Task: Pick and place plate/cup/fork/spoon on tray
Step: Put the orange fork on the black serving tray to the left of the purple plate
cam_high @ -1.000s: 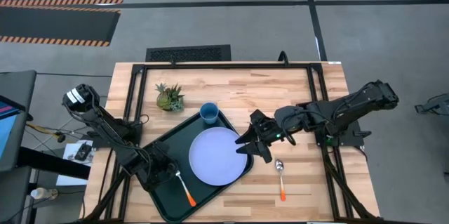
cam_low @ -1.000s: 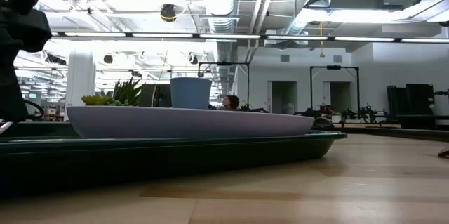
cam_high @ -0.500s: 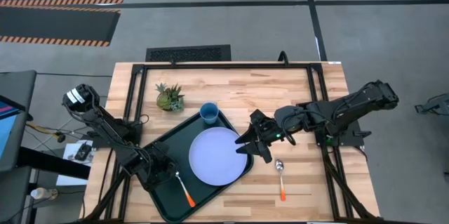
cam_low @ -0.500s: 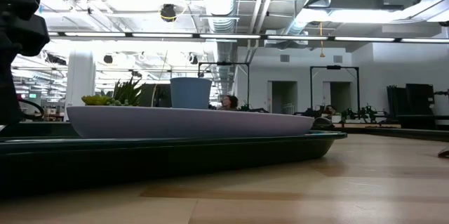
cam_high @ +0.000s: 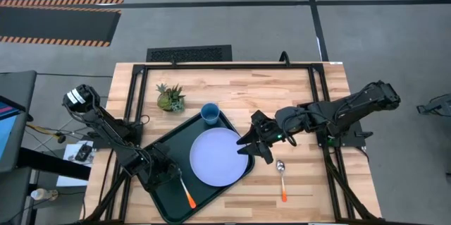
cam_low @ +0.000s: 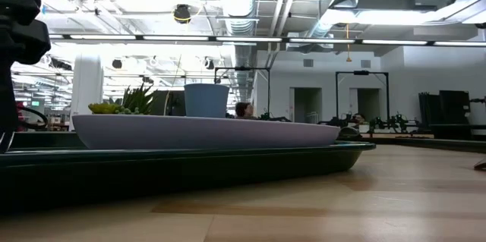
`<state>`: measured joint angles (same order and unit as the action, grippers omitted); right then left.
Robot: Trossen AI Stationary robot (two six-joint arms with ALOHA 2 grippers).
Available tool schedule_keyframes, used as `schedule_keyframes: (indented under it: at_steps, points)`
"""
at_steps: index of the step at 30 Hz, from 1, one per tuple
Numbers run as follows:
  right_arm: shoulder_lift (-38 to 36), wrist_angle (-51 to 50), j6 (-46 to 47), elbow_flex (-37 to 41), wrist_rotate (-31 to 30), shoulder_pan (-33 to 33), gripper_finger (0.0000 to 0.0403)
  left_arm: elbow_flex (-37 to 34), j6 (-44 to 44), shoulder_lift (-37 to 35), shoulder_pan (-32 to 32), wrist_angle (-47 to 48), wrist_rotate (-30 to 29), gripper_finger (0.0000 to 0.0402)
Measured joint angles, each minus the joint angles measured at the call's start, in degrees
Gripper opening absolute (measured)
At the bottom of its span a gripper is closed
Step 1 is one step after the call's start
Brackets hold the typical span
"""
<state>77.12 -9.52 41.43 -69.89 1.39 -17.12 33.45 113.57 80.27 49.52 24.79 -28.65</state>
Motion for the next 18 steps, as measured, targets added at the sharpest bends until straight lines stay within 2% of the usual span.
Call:
schedule_keyframes:
  at_steps: [7, 18]
  points:
    - [0.0, -6.0, 0.7, 0.0, -1.2, -0.3, 0.0233, 0.6, 0.6, -1.6, 0.0, 1.1, 1.3, 0.0150]
    - [0.0, -6.8, 0.1, 0.0, -3.3, -1.7, 0.0233, 1.6, 3.1, -2.3, 1.6, 4.0, 5.9, 0.0145]
